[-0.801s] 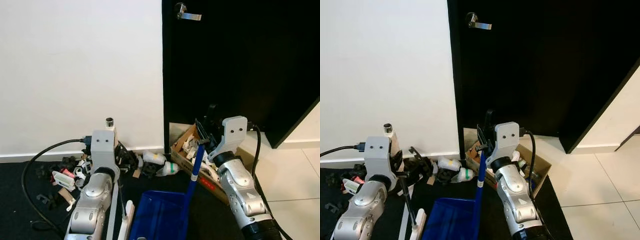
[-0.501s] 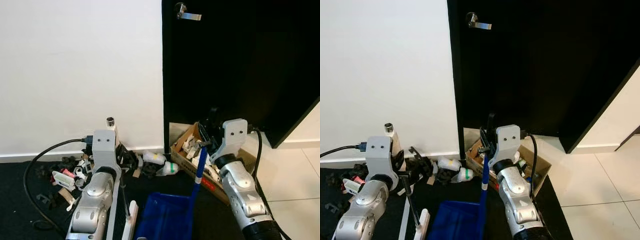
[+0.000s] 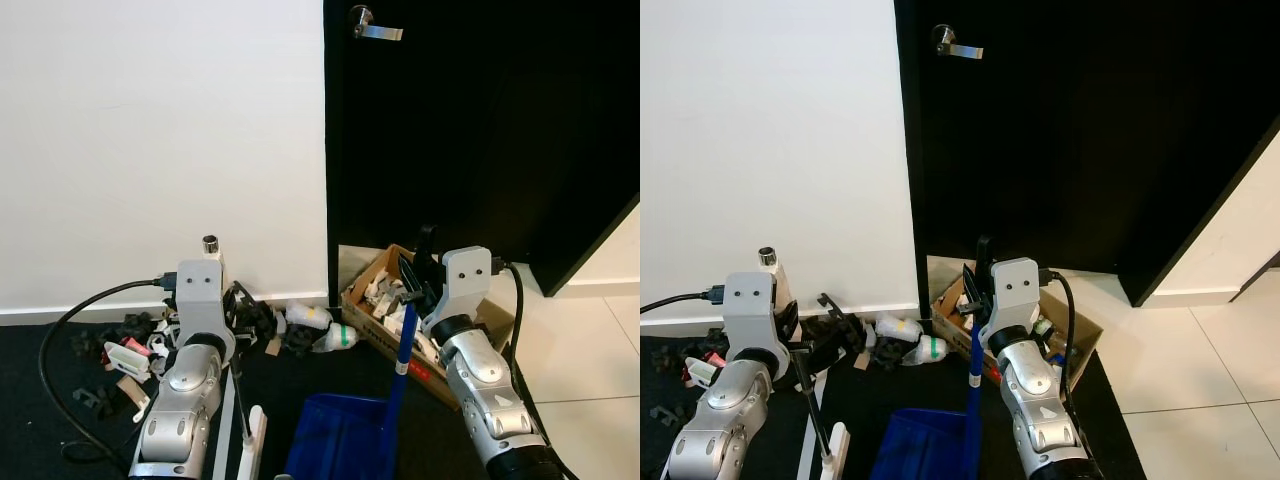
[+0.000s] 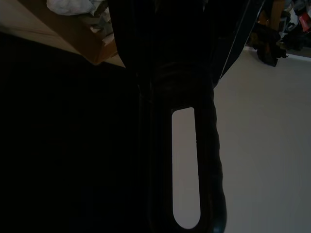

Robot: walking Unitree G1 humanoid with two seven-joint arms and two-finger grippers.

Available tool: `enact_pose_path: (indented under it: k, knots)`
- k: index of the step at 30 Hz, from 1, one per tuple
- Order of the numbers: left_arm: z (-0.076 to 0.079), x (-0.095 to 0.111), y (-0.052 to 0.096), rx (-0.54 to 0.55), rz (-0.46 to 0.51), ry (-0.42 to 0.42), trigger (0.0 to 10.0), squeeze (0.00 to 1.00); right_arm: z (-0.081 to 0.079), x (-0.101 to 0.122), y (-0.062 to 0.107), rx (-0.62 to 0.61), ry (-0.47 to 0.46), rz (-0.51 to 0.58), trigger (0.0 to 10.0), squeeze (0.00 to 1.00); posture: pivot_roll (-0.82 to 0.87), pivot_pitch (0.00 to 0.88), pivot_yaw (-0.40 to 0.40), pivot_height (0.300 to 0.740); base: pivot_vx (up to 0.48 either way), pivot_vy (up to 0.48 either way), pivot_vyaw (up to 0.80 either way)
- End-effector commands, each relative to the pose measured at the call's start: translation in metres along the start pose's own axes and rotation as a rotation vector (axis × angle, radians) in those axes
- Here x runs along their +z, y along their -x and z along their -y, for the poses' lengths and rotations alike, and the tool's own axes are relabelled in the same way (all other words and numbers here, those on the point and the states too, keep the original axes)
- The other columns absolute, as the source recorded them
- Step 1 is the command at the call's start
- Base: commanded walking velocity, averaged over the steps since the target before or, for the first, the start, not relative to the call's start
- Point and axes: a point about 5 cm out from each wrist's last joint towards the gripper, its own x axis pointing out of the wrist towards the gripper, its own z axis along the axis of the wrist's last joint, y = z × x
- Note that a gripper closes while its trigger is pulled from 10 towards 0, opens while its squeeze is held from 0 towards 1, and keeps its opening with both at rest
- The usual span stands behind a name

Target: Sweep floor

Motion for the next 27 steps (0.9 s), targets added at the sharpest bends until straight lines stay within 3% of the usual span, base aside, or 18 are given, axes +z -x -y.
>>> enact_pose_path:
  k: [1,27]
  knots:
    - [-0.0028,0.0008,0.0003,0.021,0.008,-0.006,10.0,0.0,0.0002,0.0008,-0.0001,0.0,-0.003,0.011,10.0,0.0,0.07,0.137,0.036,0.74,0.0,0.0,0.0]
    - [-0.0029,0.0002,-0.0023,0.028,0.013,-0.009,10.0,0.0,0.0001,-0.0024,-0.0003,0.006,0.003,0.006,10.0,0.0,0.07,0.121,0.032,0.74,0.0,0.0,0.0]
